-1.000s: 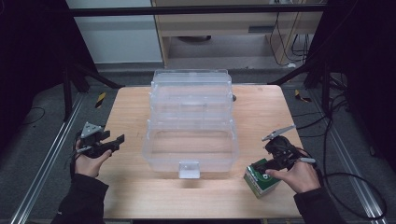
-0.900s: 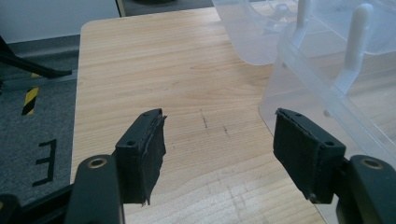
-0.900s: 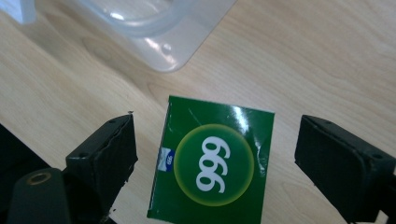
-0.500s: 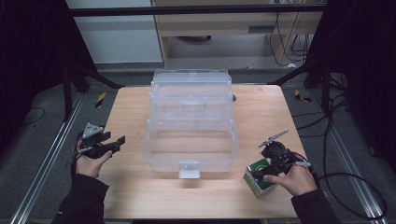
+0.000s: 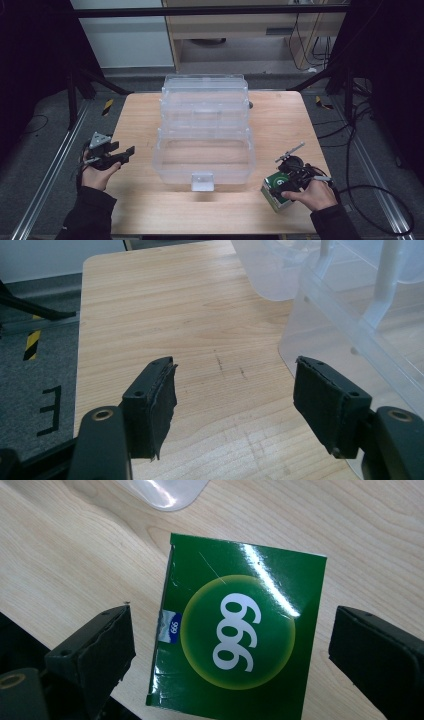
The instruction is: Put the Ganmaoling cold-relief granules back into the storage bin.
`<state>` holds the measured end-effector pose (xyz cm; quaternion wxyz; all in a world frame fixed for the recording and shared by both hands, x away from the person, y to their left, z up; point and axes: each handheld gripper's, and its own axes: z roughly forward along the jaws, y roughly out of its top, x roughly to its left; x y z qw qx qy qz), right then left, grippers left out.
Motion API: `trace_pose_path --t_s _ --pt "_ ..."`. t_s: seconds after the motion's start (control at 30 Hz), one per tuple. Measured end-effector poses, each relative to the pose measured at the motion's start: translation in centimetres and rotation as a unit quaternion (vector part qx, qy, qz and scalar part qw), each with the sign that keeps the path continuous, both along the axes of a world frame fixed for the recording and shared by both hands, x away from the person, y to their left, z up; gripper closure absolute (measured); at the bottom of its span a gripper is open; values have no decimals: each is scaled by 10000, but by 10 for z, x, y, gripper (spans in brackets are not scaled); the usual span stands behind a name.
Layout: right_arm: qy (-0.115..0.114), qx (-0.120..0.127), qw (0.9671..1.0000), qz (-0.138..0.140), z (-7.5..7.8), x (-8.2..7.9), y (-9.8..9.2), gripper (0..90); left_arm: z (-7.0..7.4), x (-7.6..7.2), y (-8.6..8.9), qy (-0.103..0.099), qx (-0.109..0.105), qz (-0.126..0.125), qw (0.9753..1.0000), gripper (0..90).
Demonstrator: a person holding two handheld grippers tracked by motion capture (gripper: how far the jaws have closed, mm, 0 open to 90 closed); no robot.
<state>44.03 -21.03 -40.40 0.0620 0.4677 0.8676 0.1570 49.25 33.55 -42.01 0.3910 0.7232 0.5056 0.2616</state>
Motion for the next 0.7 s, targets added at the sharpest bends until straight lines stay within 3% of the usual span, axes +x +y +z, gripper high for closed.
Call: trace_pose_path --t_s 0.7 --pt "345 -54 9994 -56 -20 9 -3 88 -4 2 -2 86 34 -22 10000 323"
